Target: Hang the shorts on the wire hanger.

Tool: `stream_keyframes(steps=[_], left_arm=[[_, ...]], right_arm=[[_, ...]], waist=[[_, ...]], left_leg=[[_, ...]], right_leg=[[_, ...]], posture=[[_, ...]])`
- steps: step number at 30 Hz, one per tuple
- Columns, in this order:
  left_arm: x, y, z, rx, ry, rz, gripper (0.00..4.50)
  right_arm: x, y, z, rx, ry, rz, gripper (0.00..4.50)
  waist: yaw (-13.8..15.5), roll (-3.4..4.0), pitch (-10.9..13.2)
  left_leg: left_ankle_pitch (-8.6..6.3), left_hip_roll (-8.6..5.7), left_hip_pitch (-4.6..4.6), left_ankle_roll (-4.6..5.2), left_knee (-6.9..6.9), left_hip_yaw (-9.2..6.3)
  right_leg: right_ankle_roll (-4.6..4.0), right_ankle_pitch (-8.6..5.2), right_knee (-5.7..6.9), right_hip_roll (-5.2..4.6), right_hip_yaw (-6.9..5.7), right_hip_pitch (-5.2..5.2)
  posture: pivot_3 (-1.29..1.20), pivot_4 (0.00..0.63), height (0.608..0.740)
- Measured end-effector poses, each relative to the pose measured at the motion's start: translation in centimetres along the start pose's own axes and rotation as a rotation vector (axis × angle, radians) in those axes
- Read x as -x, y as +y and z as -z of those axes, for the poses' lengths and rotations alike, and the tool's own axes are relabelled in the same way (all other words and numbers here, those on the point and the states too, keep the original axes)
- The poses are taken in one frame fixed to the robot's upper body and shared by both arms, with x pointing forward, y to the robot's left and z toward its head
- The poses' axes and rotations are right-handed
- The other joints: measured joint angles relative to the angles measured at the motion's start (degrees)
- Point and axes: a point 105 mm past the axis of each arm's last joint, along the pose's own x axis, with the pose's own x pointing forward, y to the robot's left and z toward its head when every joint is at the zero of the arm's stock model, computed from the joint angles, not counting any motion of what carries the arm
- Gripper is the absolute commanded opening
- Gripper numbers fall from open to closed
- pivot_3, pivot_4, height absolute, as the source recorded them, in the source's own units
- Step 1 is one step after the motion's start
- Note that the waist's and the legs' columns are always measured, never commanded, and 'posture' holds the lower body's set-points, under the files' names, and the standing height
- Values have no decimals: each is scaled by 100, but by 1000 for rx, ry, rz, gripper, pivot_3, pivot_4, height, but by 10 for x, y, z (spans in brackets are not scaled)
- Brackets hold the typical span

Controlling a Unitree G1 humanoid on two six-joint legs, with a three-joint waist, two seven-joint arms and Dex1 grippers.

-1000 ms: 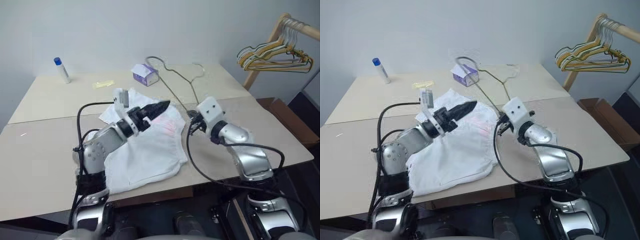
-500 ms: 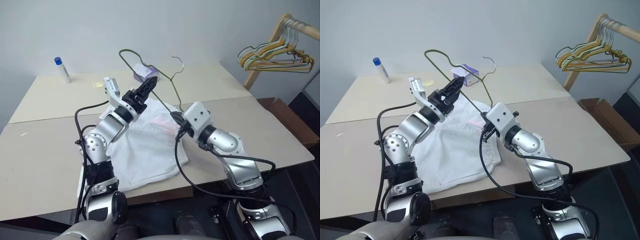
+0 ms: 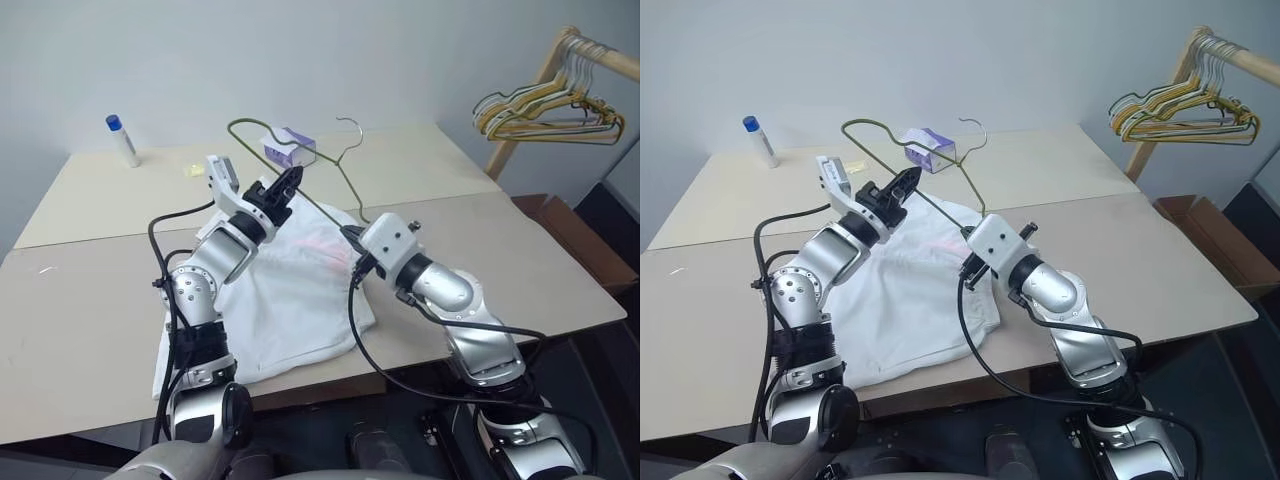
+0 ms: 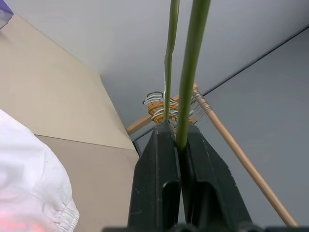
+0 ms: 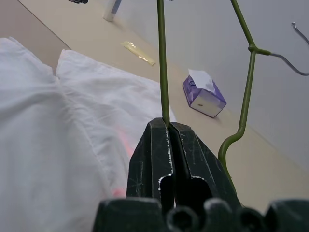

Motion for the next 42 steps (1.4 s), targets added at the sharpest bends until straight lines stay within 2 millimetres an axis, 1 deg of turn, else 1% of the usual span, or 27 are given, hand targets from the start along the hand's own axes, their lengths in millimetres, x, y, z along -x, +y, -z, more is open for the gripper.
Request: stream_keyframes(steps=[4,8,11,12,13,16,17,18,20,21,23,27,29,32,36,39,42], left_arm=[[0,0,3,-53,19,7,0],[0,-3,8,-81,36,34,0],[0,-5,6,-125,37,50,0],[1,-5,6,-137,41,55,0],[2,-6,4,-149,42,62,0],[7,-6,-5,-202,43,87,0],[9,-7,-10,-225,45,110,0],[12,-7,-17,-245,42,126,0],[21,-12,-33,-295,21,178,0],[26,-17,-42,-321,2,223,0],[36,-28,-54,-353,-2,322,0],[65,-52,-76,-426,56,560,0],[76,-59,-81,-439,87,646,0],[86,-66,-79,-447,129,749,0],[90,-68,-77,-438,143,801,0],[90,-69,-75,-439,151,817,0],[90,-70,-74,-437,154,823,0]], right_arm=[[0,3,-1,24,-5,-25,1118],[0,7,-3,63,-20,-50,2550],[1,8,-5,72,-28,-67,3640],[2,8,-8,78,-38,-80,3958],[4,6,-13,73,-55,-92,4384],[12,-13,-34,6,-104,-106,4450],[18,-20,-40,-40,-107,-141,4450],[24,-25,-44,-66,-105,-168,4450],[33,-33,-44,-143,-79,-230,4450],[37,-34,-42,-199,-62,-265,4450],[40,-34,-40,-310,-33,-343,4450],[53,-28,-36,-544,41,-601,4450],[58,-25,-36,-603,49,-697,4450],[54,-16,-30,-670,81,-802,4450],[44,0,-25,-727,108,-891,4450],[31,9,-32,-750,84,-936,4450],[22,12,-38,-749,70,-948,4450]], waist=[[-3,0,0],[-2,0,0],[-1,0,0],[-1,0,0],[-3,0,0],[-9,0,1],[1,0,1],[8,0,1],[9,0,2],[11,0,2],[1,2,3],[8,6,6],[16,6,7],[33,6,7],[59,6,7],[52,6,7],[73,7,8]], left_leg=[[0,0,1,0,0,0],[0,0,1,0,0,1],[0,0,1,0,0,0],[0,0,1,0,0,0],[0,0,0,0,0,-1],[0,1,2,0,0,-2],[0,1,1,1,0,-4],[0,2,3,1,-1,-5],[0,4,4,1,-2,-3],[0,5,5,1,-2,-3],[0,7,5,1,-3,0],[0,10,8,2,-5,8],[0,11,6,2,-6,16],[-1,11,4,2,-4,21],[0,13,0,2,-4,16],[-1,14,-2,2,-4,4],[-1,15,-3,2,-3,-1]], right_leg=[[0,0,0,1,0,0],[0,0,0,0,0,0],[0,0,1,1,0,0],[0,0,1,1,0,0],[0,0,0,1,0,0],[0,0,1,2,0,1],[0,0,2,2,-2,1],[-1,0,0,2,-4,3],[-2,-1,-2,3,-6,3],[-3,-2,-1,3,-6,4],[-5,-2,0,5,-6,2],[-8,-7,0,8,-9,2],[-7,-8,-3,10,-12,2],[-5,-8,-2,7,-13,3],[-5,-8,2,9,-13,-4],[-5,-7,6,8,-9,-9],[-5,-6,6,6,-11,-10]], posture=[[-138,0,740],[-137,0,740],[-132,0,740],[-132,0,740],[-127,0,740],[-119,0,740],[-119,0,740],[-117,0,740],[-109,0,740],[-103,0,740],[-95,0,740],[-87,0,740],[-83,0,740],[-74,0,740],[-73,0,740],[-70,0,740],[-71,0,740]])
